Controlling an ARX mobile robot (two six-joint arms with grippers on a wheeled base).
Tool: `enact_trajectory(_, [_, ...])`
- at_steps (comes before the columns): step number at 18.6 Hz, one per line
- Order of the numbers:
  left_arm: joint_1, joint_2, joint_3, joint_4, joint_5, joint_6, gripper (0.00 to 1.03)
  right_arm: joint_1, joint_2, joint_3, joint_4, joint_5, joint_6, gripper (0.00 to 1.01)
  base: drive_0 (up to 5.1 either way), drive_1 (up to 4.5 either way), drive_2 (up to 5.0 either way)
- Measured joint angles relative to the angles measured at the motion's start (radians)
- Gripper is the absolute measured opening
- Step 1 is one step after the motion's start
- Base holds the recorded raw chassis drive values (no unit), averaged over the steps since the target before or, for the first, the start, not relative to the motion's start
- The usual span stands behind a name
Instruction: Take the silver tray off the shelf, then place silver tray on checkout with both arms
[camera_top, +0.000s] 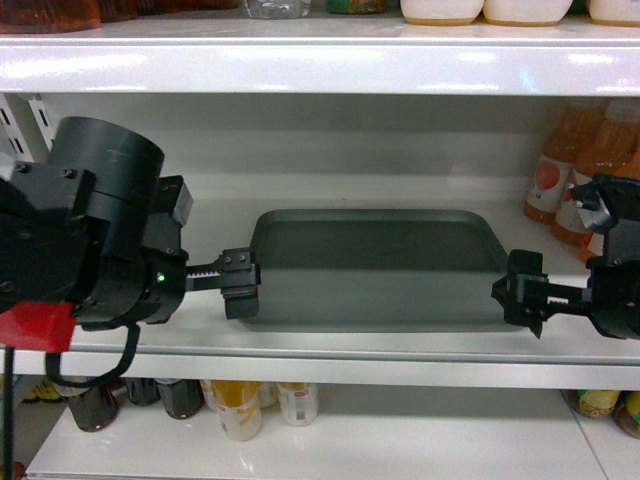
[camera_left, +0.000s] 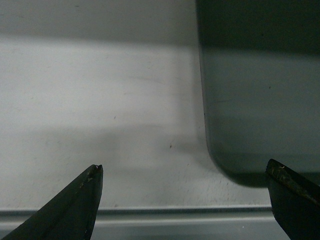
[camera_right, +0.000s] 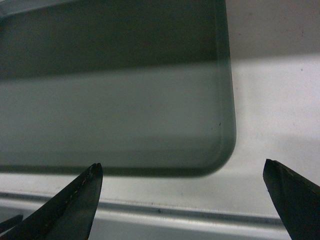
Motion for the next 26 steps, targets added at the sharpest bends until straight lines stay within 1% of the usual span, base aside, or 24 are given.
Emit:
enact_trajectory(11, [0.000,0.075,0.103,-0.038,-0.001,-0.001,0.98,-0.002,0.105,0.154,-0.068,0.031,0.005,0.98,0.0,0.00,0.0])
enact_trajectory(13, [0.000,0.092,0.142,-0.059,-0.007,-0.001,0.98,-0.009,0.145,0.222,-0.108,0.036,0.003,0.98,0.0,0.00,0.0])
enact_trajectory(14, [0.000,0.107,0.174,-0.074,-0.012,0.000,0.98,-0.011,0.178,0.277,-0.135,0.051,0.003,0.98,0.0,0.00,0.0])
enact_trajectory(15, [0.004,0.153,0.233,-0.110,-0.025,-0.002,0.98,-0.021,0.257,0.417,-0.220,0.076,-0.008,0.98,0.0,0.00,0.0])
enact_trajectory(16, [0.006,0.190,0.265,-0.151,-0.037,0.002,0.98,-0.021,0.331,0.515,-0.301,0.103,-0.024,0.98,0.0,0.00,0.0])
enact_trajectory(17, [0.007,0.221,0.286,-0.171,-0.028,0.001,0.98,-0.020,0.363,0.572,-0.342,0.130,-0.064,0.98,0.0,0.00,0.0])
enact_trajectory(18, [0.008,0.225,0.286,-0.172,-0.004,0.002,0.98,-0.020,0.378,0.585,-0.348,0.143,-0.090,0.98,0.0,0.00,0.0])
enact_trajectory(19, [0.014,0.227,0.290,-0.187,0.023,0.002,0.71,-0.012,0.378,0.587,-0.357,0.145,-0.101,0.69,0.0,0.00,0.0])
enact_trajectory(23, [0.013,0.229,0.290,-0.188,0.052,-0.003,0.49,-0.005,0.378,0.587,-0.357,0.143,-0.103,0.47,0.0,0.00,0.0])
enact_trajectory(25, [0.009,0.230,0.286,-0.188,0.065,-0.007,0.32,-0.005,0.378,0.587,-0.352,0.146,-0.103,0.29,0.0,0.00,0.0])
enact_trajectory(26, [0.006,0.230,0.282,-0.180,0.068,-0.011,0.25,-0.005,0.380,0.586,-0.343,0.153,-0.105,0.22,0.0,0.00,0.0])
